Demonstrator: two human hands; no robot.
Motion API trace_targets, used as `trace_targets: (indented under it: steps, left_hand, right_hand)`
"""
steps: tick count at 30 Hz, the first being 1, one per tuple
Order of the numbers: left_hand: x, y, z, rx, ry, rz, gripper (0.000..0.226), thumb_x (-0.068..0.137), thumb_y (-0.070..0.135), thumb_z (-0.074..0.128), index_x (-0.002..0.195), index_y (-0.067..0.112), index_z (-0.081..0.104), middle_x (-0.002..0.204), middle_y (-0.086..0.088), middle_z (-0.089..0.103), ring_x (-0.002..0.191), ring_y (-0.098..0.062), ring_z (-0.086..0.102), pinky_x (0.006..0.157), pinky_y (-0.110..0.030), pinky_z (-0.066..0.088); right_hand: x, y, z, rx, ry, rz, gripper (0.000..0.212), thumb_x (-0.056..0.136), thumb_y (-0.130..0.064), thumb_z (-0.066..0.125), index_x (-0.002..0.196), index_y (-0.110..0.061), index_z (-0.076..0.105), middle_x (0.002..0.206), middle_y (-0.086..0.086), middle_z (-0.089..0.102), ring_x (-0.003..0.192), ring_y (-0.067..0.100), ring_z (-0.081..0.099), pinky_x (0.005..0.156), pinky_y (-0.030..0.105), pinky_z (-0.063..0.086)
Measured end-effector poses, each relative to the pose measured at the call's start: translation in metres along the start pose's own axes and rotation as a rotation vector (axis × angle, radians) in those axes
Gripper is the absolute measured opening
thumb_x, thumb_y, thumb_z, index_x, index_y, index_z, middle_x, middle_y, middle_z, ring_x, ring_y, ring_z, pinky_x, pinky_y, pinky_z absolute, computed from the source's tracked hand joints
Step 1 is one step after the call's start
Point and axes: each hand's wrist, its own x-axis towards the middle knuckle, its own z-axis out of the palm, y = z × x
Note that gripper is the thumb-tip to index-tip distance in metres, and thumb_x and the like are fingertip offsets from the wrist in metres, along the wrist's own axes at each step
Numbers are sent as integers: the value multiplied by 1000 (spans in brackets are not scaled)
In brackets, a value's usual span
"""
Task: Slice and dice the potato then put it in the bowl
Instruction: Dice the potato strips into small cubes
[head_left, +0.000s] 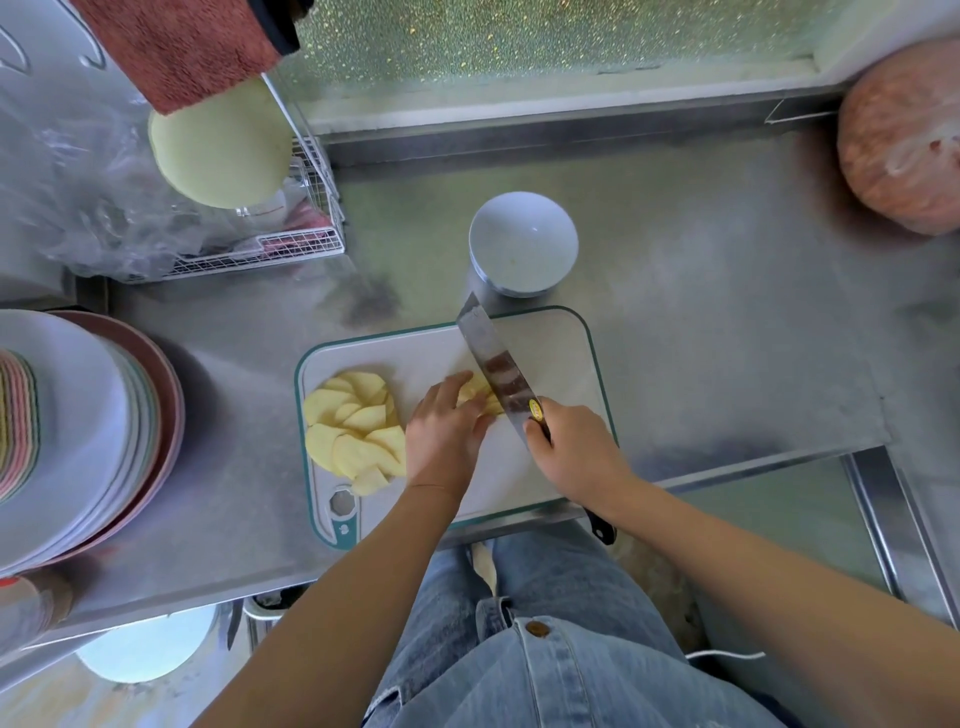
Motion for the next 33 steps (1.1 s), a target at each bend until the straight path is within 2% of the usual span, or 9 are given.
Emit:
trace_targets:
  steps: [5, 8, 13, 16, 18, 23, 25, 29, 33]
  left_hand:
    - [1, -2, -1, -11, 3, -1, 20, 62, 14, 89, 78, 12, 76, 92, -7, 71, 80, -31, 67, 57, -32, 54]
    - [0, -5, 0, -23, 12, 8, 21, 62, 13, 89, 79, 12, 77, 87, -6, 71, 78, -30, 66, 55, -31, 53]
    - [3, -5, 2, -25, 36, 28, 21, 60, 13, 90, 76, 10, 77, 81, -5, 71, 74, -29, 66, 51, -29, 53]
    - [3, -5, 3, -27, 55, 43, 20, 59, 13, 90, 74, 8, 77, 77, -6, 71, 71, -29, 66, 50, -30, 54]
    - [3, -6, 4, -28, 63, 51, 19, 60, 12, 90, 74, 8, 77, 77, -6, 70, 71, -29, 65, 51, -31, 55]
    - [3, -7, 4, -23, 54, 64, 20, 59, 11, 90, 74, 8, 77, 79, -6, 71, 72, -29, 66, 50, -30, 54]
    - [3, -6, 3, -19, 47, 64, 20, 59, 10, 90, 74, 8, 77, 80, -6, 71, 72, -29, 65, 49, -29, 54]
    - [2, -6, 1, -40, 25, 33, 17, 62, 10, 89, 74, 11, 77, 86, -8, 70, 73, -30, 65, 51, -31, 53]
    - [4, -6, -1, -50, -5, 6, 17, 62, 11, 88, 73, 12, 76, 88, -8, 67, 70, -30, 64, 49, -31, 52]
  right_hand:
    - [2, -3, -1, -50, 2, -14, 18, 97, -25, 41, 81, -17, 38, 58, 0, 42, 55, 24, 44, 54, 33, 29]
    - [2, -5, -1, -85, -13, -18, 13, 97, -25, 40, 87, -17, 43, 64, 4, 47, 59, 25, 45, 56, 33, 31]
    - [6, -12, 4, -128, -53, 19, 20, 98, -22, 38, 101, -7, 52, 74, 5, 48, 69, 26, 51, 60, 32, 33]
    - [7, -15, 8, -130, -76, 39, 22, 98, -22, 39, 106, -7, 53, 78, 7, 54, 78, 28, 60, 62, 34, 42]
    - [10, -16, 11, -122, -80, 44, 22, 98, -23, 39, 107, -8, 53, 81, 9, 58, 80, 28, 62, 66, 36, 48]
    - [12, -15, 20, -89, -54, 41, 22, 99, -26, 41, 109, -10, 54, 80, 8, 62, 73, 25, 62, 69, 37, 53]
    - [11, -12, 19, -70, -40, 36, 21, 98, -25, 42, 106, -10, 54, 77, 9, 62, 70, 25, 61, 65, 37, 52]
    - [11, -4, 10, -14, 1, 11, 20, 97, -22, 44, 90, -6, 53, 64, 10, 54, 60, 29, 54, 55, 34, 36]
    - [8, -5, -1, -33, 15, -21, 18, 97, -21, 44, 80, -13, 41, 55, -1, 39, 53, 24, 41, 54, 31, 28]
